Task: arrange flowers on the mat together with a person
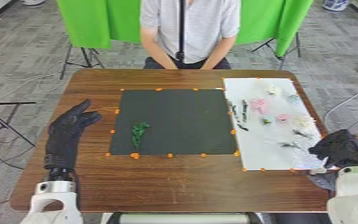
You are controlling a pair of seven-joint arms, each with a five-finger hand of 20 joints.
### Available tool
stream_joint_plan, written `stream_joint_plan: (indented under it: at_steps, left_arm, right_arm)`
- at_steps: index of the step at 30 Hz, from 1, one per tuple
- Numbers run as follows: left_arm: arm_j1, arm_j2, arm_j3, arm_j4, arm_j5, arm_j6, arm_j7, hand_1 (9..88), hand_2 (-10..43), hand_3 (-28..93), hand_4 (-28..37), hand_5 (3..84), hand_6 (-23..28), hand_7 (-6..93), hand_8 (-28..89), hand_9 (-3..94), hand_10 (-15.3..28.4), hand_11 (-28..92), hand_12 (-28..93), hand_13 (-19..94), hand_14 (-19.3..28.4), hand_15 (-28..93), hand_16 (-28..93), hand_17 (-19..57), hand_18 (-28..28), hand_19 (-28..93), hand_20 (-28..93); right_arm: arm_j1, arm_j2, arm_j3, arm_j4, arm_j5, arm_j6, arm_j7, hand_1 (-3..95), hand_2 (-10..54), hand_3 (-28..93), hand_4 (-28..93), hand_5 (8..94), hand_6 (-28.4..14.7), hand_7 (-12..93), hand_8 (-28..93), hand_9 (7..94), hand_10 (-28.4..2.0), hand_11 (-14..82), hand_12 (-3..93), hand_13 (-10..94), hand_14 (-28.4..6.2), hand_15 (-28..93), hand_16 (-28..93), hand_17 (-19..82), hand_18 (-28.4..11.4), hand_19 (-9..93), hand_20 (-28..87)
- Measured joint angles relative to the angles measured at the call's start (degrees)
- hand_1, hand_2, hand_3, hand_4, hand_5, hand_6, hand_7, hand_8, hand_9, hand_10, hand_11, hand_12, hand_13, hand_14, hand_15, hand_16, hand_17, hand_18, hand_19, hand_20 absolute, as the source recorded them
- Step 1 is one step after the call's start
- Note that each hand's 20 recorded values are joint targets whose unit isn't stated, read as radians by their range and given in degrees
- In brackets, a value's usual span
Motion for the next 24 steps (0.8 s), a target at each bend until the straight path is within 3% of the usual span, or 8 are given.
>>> stream_joint_plan:
  at_steps: [10,24]
  left_arm:
    - [0.1,0.0,-0.21,-0.05,-0.22,0.0,-0.38,26.1,-7.3,67,-16.3,49.0,3.0,13.2,-5,50.9,15.1,22,17,42,18.5,26,3,11.6,12.8,8,22]
    - [0.4,0.53,-0.21,-0.24,-0.76,0.03,-1.36,26.0,-7.2,67,-16.5,49.0,3.1,13.1,-5,50.9,15.1,22,17,42,18.4,26,3,11.5,12.8,8,22]
  right_arm:
    - [8.6,-3.5,-6.8,-6.4,3.2,2.8,-2.9,91.0,-9.5,-28,41,86.3,-0.3,20,13,93.7,-8.3,23.9,27.7,94,-0.1,53,16,63,-13.0,93,38]
    - [19.6,-16.9,-26.7,-1.9,5.9,0.3,-3.8,90.9,-9.5,-28,42,86.1,-0.6,20,14,93.7,-8.2,23.9,27.5,94,0.2,53,15,64,-11.9,93,37]
